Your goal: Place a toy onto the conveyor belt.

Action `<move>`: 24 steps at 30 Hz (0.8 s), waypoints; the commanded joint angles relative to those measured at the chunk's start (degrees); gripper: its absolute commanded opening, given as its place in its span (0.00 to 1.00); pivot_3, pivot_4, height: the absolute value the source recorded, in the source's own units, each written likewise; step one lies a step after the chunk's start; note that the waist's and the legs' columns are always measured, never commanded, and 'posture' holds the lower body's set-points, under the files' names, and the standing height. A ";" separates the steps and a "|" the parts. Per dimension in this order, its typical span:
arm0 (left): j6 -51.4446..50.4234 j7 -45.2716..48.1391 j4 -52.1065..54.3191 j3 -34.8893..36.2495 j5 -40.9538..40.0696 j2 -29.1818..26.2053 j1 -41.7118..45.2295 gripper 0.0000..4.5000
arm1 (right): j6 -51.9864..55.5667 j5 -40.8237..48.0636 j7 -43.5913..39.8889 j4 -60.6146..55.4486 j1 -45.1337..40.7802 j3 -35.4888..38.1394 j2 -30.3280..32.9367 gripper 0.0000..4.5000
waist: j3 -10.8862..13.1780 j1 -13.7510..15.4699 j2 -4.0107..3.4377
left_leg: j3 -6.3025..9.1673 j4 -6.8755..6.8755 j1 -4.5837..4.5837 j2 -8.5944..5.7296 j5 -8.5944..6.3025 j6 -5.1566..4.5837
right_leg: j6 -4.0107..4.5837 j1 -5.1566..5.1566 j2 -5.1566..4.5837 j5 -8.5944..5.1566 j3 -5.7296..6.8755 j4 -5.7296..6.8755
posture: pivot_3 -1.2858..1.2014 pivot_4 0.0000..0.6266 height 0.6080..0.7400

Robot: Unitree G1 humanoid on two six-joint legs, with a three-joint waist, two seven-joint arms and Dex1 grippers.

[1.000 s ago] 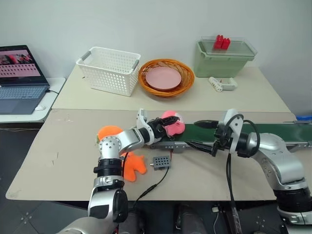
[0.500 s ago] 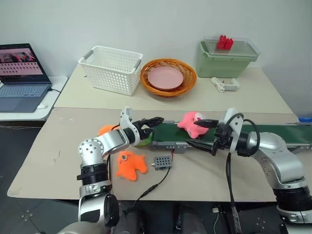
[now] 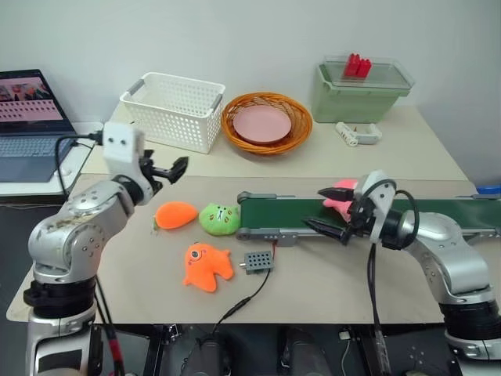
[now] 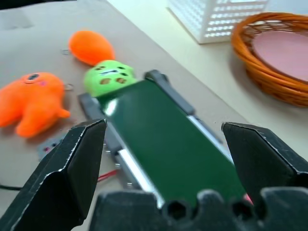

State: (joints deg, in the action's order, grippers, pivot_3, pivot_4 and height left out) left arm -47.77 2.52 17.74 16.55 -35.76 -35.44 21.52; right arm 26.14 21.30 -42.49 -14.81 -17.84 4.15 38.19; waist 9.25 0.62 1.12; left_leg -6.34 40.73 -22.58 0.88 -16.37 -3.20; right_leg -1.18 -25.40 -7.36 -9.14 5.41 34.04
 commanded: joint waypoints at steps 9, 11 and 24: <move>26.17 -0.56 -8.02 15.45 10.72 8.76 -15.07 1.00 | -0.36 -6.47 20.85 1.51 0.35 12.09 -4.72 1.00 | 0.01 0.66 0.03 | -0.02 0.00 -0.33 -0.01 0.02 0.06 | 0.07 -0.32 -0.10 0.00 0.07 0.01 | 0.52 0.24 1.00; 29.43 -0.74 -9.62 16.56 11.25 10.45 -15.31 1.00 | -0.98 -6.56 21.97 1.54 0.22 12.57 -5.58 1.00 | 0.01 0.63 0.03 | -0.04 0.00 -0.36 0.00 0.02 0.05 | 0.07 -0.37 -0.10 0.01 0.05 0.03 | 0.52 0.24 1.00; 38.72 3.49 -20.86 16.00 11.86 13.44 -13.77 1.00 | -9.50 -7.57 25.75 6.45 4.31 15.79 -9.73 1.00 | 0.01 0.01 0.04 | -0.12 0.01 -0.37 0.01 0.01 -0.04 | 0.01 -0.40 -0.04 0.05 0.04 0.06 | 0.52 0.24 1.00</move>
State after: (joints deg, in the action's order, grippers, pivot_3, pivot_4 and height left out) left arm -11.88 5.00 -3.58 32.62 -24.18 -21.85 6.86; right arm 20.19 13.60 -16.59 -8.05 -13.50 17.08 28.12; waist 9.26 0.63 1.17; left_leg -6.47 40.75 -22.94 0.89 -16.36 -3.25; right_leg -1.18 -25.80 -7.40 -9.08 5.45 34.10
